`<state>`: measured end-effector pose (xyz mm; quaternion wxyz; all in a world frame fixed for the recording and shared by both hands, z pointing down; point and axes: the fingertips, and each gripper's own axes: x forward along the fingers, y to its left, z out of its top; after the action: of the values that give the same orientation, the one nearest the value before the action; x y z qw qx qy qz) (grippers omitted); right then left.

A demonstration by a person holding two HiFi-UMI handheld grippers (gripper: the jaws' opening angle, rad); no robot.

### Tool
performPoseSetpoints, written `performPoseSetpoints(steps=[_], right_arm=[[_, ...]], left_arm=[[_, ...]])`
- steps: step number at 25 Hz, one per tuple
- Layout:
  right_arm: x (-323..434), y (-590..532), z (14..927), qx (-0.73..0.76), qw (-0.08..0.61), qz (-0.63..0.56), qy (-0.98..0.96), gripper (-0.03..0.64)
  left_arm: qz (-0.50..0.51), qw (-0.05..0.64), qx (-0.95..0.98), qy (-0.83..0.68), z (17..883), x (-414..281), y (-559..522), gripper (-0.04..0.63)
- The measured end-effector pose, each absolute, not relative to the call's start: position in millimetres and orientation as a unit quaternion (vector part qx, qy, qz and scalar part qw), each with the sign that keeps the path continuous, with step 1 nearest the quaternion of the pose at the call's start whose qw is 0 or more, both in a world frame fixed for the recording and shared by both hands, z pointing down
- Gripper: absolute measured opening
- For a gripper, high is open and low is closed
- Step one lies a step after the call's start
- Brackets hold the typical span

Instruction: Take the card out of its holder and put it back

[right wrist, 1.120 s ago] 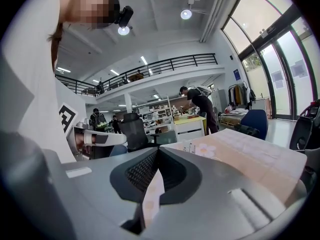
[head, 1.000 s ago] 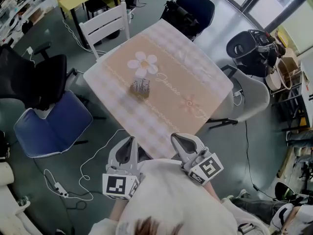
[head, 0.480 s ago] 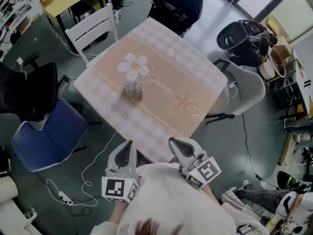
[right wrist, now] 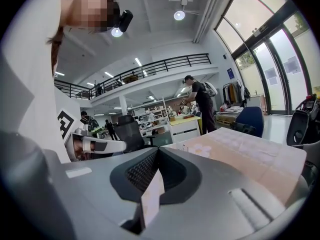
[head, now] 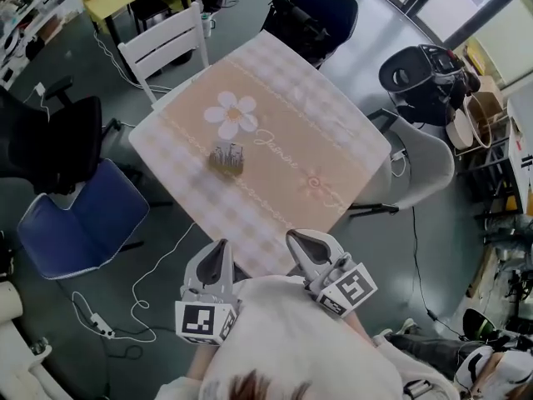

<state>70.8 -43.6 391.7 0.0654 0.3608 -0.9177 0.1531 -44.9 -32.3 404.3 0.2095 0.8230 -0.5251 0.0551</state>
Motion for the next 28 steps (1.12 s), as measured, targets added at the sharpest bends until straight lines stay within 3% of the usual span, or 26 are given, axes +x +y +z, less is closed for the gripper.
performPoseSetpoints(steps=[10,28], right_arm=[[48,-50,391,0.312,0.066,0.148,-0.936,-0.002],[71,-68,385,0.335,0.052,0.132,-0.932,0.015]], left_arm=[[0.034,0.206,0.795,-0.57,399,-63,-33,-0.001],[0.057,0.198,0.804,-0.558,404,-52,-36,0.0]])
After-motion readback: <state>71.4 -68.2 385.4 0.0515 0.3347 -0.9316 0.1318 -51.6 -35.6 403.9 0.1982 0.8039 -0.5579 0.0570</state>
